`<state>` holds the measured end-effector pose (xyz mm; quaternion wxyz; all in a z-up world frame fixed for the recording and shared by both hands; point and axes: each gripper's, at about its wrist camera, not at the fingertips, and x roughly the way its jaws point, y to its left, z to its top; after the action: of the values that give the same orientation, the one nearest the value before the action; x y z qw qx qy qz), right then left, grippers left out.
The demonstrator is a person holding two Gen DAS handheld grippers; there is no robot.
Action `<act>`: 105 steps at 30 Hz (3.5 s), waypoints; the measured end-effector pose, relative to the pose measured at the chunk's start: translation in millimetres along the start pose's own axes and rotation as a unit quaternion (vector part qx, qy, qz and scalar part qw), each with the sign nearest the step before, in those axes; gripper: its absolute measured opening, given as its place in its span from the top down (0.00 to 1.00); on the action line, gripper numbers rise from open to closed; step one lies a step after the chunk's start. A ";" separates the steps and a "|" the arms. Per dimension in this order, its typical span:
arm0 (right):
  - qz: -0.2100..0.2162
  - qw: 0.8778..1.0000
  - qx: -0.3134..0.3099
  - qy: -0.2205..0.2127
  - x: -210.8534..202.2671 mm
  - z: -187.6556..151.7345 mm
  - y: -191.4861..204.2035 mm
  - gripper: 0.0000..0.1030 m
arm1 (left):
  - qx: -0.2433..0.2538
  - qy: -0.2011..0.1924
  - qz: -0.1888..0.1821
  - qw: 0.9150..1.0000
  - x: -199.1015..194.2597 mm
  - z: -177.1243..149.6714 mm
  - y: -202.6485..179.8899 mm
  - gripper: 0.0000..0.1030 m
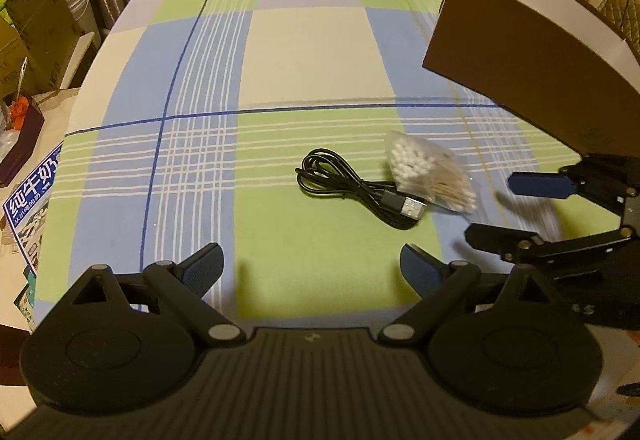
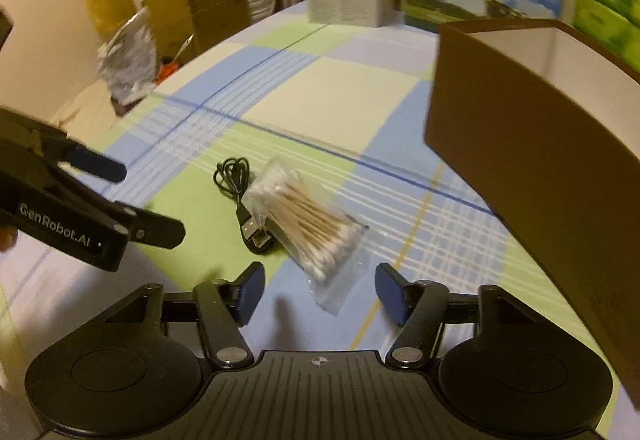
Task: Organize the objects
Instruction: 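Grasp the cotton swab bag with the right tool, then grasp the black USB cable with the left tool while the right tool holds the swab bag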
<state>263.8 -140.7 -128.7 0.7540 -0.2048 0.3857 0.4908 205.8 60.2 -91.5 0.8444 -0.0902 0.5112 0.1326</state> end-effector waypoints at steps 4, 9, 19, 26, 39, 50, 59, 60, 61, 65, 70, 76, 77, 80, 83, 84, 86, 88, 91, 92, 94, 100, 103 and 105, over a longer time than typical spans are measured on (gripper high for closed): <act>-0.005 1.000 -0.029 0.010 14.6 -1.2 1.7 0.83 | 0.007 0.004 0.000 1.000 6.6 3.0 0.6 0.09; -0.021 1.000 -0.019 0.002 10.7 -4.6 -8.5 0.97 | 0.008 0.009 -0.004 1.000 11.5 5.7 1.1 0.09; -0.120 0.992 0.040 0.016 -30.7 -24.6 -51.3 0.93 | 0.020 0.008 -0.017 1.000 11.9 8.0 -6.0 0.10; -0.018 0.975 0.223 0.019 -48.2 -32.3 -81.5 0.33 | 0.021 0.005 -0.017 1.000 11.4 10.4 -8.4 0.10; 0.001 0.948 0.317 0.001 -0.4 -2.1 -89.5 0.34 | 0.006 0.007 -0.009 1.000 14.2 14.7 -2.7 0.10; -0.086 0.986 0.140 0.022 35.8 25.7 -61.8 0.60 | 0.019 0.005 -0.015 1.000 18.3 21.2 -4.3 0.09; -0.071 0.992 0.101 0.025 18.2 1.3 -64.2 0.73 | 0.082 -0.012 -0.051 0.995 30.0 25.7 -15.5 0.04; -0.073 0.992 0.104 0.024 15.4 -2.5 -65.4 0.73 | 0.090 -0.012 -0.055 0.994 32.5 26.4 -16.2 0.03; -0.074 0.991 0.108 0.024 13.6 -4.9 -66.8 0.73 | 0.098 -0.011 -0.056 0.994 35.4 27.0 -17.3 0.03; -0.076 0.988 0.131 0.018 5.1 -10.3 -71.3 0.73 | 0.123 -0.001 -0.065 0.990 49.9 29.6 -18.7 0.03; -0.072 0.987 0.140 0.018 3.8 -7.4 -72.2 0.67 | 0.131 -0.004 -0.085 0.988 60.4 34.9 -17.2 0.01; -0.076 0.989 0.123 0.019 9.1 -5.1 -65.4 0.54 | 0.123 0.014 -0.081 0.989 67.2 41.6 -23.8 0.01; -0.077 0.989 0.122 0.020 9.6 -4.4 -64.8 0.54 | 0.114 0.020 -0.073 0.991 68.1 41.4 -25.0 0.01; -0.079 0.989 0.122 0.022 11.5 -4.1 -65.8 0.53 | 0.072 0.014 -0.069 0.995 60.1 39.1 -22.4 0.01; -0.078 0.989 0.122 0.021 11.1 -5.1 -67.1 0.51 | 0.090 -0.003 -0.098 0.991 53.0 32.9 -21.6 0.02; -0.079 0.989 0.120 0.021 11.3 -5.1 -67.4 0.51 | 0.108 -0.002 -0.098 0.989 53.4 30.9 -22.9 0.05; -0.080 0.990 0.118 0.022 11.3 -5.0 -67.2 0.50 | 0.135 0.013 -0.091 0.987 57.7 28.0 -26.5 0.11; -0.081 0.990 0.117 0.022 11.0 -4.9 -66.7 0.49 | 0.141 0.008 -0.085 0.986 55.5 25.3 -28.4 0.18; -0.082 0.990 0.114 0.023 11.1 -6.1 -66.3 0.49 | 0.112 0.002 -0.090 0.990 49.1 21.6 -30.9 0.34; -0.083 0.990 0.114 0.022 10.7 -6.8 -66.3 0.49 | 0.104 0.000 -0.089 0.991 46.6 20.4 -33.3 0.43; -0.083 0.990 0.114 0.022 10.6 -7.3 -66.2 0.48 | 0.099 -0.005 -0.084 0.992 44.3 19.0 -37.6 0.55; -0.087 0.990 0.111 0.026 9.1 -9.6 -66.0 0.46 | 0.146 -0.012 -0.079 0.986 47.0 21.0 -49.7 0.73; -0.089 0.990 0.107 0.027 8.0 -10.6 -65.7 0.46 | 0.142 -0.011 -0.077 0.987 48.3 22.1 -52.5 0.84; -0.092 0.990 0.102 0.028 7.0 -11.9 -64.6 0.46 | 0.105 -0.006 -0.083 0.991 48.1 20.7 -49.8 0.86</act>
<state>318.8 -172.8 -146.1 0.8018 -0.1748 0.4341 0.3715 260.2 25.3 -123.8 0.8605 -0.0423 0.5077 0.0078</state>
